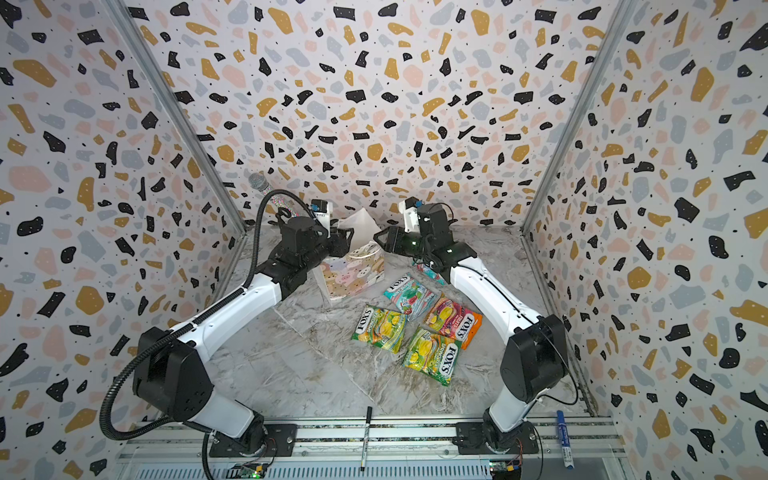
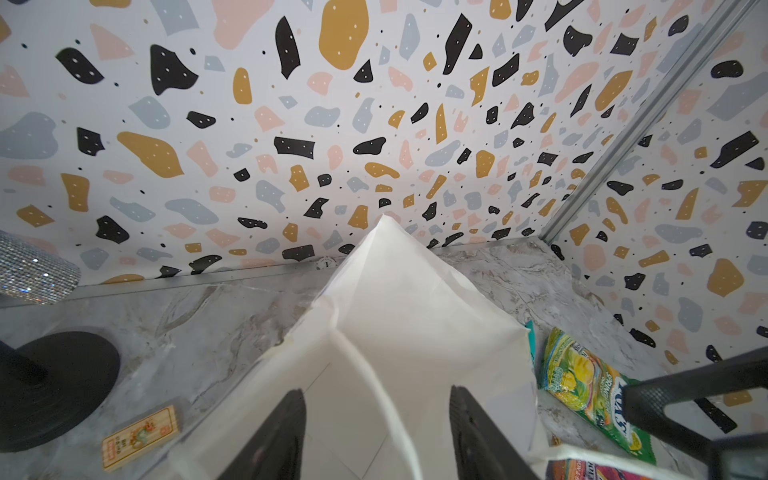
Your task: Take the snacks out of the paper bag
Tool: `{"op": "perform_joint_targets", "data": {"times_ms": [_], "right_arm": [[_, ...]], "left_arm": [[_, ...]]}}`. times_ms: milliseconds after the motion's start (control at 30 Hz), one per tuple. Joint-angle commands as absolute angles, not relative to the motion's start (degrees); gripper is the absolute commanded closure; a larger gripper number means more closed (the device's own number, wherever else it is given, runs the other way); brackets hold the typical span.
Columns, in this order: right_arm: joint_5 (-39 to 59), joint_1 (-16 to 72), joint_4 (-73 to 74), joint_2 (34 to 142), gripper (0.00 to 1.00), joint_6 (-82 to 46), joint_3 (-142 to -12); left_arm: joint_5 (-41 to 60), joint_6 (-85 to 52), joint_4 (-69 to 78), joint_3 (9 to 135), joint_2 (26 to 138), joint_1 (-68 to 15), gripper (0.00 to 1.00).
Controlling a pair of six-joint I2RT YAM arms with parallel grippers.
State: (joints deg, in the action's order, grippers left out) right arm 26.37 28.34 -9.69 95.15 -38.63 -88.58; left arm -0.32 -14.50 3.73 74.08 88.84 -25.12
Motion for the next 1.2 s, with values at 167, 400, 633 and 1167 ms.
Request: {"op": "perform_joint_targets", "data": {"times_ms": [167, 400, 633, 1167], "right_arm": [[25.5, 27.7, -15.0, 98.3, 0.34, -33.4, -101.0], [22.2, 26.8, -18.0, 100.7, 0.31, -30.5, -107.6], [12.5, 24.8, -20.7, 97.5, 0.31, -26.8, -104.4], [-15.0, 17.1, -4.2, 74.5, 0.30, -16.9, -62.5]], "left_arm": [[-6.0, -9.5, 3.1, 78.7, 85.5, -24.6, 0.07], [-9.9, -5.3, -0.5, 83.0, 83.0, -24.6, 0.03], [-14.0, -4.0, -1.8, 81.6, 76.4, -24.7, 0.02], [-40.3, -15.4, -0.5, 54.1, 56.9, -24.3, 0.01]]}}
